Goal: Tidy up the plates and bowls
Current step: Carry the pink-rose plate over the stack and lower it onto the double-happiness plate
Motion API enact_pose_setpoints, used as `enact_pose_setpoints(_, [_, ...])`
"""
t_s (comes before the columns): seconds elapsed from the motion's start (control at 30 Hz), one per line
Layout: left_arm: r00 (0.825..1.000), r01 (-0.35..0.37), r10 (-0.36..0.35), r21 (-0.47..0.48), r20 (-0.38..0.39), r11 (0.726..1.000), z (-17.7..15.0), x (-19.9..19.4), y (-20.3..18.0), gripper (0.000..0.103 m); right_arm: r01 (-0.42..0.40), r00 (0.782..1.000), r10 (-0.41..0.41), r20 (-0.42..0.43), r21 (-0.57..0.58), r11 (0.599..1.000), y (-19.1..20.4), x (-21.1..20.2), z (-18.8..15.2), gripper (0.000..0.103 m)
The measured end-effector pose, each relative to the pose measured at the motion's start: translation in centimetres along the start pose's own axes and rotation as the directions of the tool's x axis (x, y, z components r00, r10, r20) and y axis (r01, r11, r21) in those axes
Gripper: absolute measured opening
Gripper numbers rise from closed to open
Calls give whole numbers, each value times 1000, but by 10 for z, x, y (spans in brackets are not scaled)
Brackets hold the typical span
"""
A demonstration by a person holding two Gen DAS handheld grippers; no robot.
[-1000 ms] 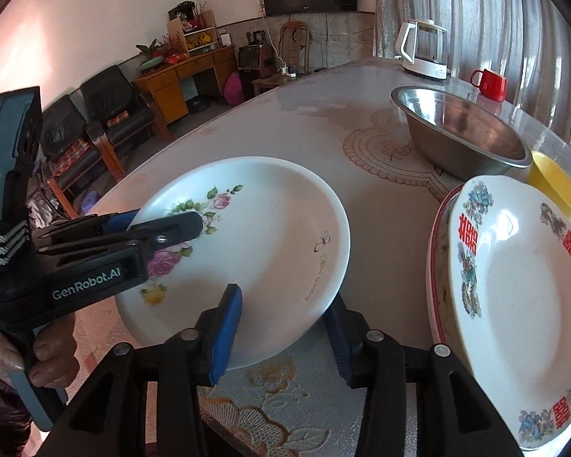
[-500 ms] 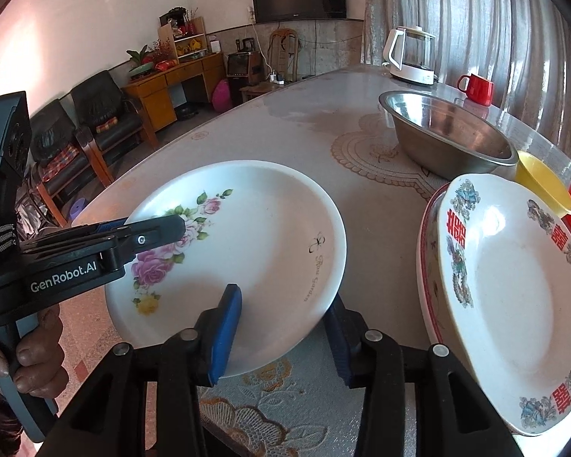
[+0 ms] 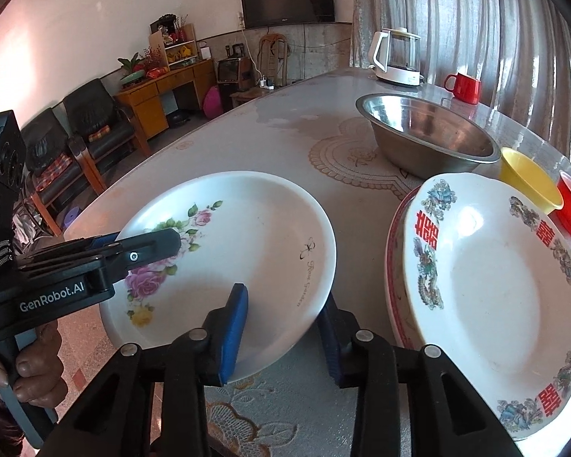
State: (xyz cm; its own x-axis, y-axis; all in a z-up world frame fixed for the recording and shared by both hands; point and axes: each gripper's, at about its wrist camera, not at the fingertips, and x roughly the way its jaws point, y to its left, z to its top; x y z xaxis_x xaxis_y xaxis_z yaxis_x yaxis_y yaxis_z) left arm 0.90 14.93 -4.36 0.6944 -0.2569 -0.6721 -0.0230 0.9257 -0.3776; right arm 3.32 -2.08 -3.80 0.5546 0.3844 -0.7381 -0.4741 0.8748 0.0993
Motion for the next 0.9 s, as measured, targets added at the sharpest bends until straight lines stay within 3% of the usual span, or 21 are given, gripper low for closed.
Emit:
enact_pose_setpoints(0.37, [998,52,-52,8,36,999,1,-16,-10,37,-3,999,2,54,15,1000,-4,-19,4,32])
enact_pose_setpoints(0.57, [993,94,-99,69,69,993,14,-26,-36,37,-7,994,3,108,45,999,-15,-42,8,32])
enact_pose_setpoints(0.9, [981,195,-196,183,-14,964,24,6,-109,37,86,983,-114,147,186,979,-73,-79,-3,32])
